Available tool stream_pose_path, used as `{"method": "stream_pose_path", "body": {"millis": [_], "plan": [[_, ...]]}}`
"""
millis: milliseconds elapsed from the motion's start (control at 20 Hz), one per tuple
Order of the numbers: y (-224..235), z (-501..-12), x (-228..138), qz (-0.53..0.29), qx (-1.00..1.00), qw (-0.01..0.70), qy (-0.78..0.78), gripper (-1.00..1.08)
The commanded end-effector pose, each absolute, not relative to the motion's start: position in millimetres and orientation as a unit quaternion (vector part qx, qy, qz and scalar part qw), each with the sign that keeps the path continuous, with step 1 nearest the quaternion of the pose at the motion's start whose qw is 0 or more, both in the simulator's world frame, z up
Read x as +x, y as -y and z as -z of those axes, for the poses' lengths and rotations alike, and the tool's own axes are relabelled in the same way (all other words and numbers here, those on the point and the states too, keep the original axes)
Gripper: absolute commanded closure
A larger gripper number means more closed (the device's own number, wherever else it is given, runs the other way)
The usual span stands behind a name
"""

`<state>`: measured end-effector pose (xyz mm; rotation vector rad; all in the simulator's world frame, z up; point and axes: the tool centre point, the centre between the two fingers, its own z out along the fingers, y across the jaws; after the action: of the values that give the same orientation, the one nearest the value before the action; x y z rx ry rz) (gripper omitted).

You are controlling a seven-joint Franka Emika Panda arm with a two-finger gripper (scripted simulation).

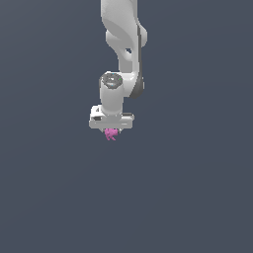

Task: Pick up the object and move it to a goal position.

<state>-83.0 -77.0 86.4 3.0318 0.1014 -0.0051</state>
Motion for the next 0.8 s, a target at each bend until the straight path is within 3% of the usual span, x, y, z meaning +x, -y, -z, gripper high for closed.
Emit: {"method": "stream_pose_path", "body": {"millis": [0,750], "plan": [[89,-104,-74,0.002,0.997,0.074,-0.032,1.08],[153,-245,-6,0.007,0.975,0.222,-0.023,1.08]]}}
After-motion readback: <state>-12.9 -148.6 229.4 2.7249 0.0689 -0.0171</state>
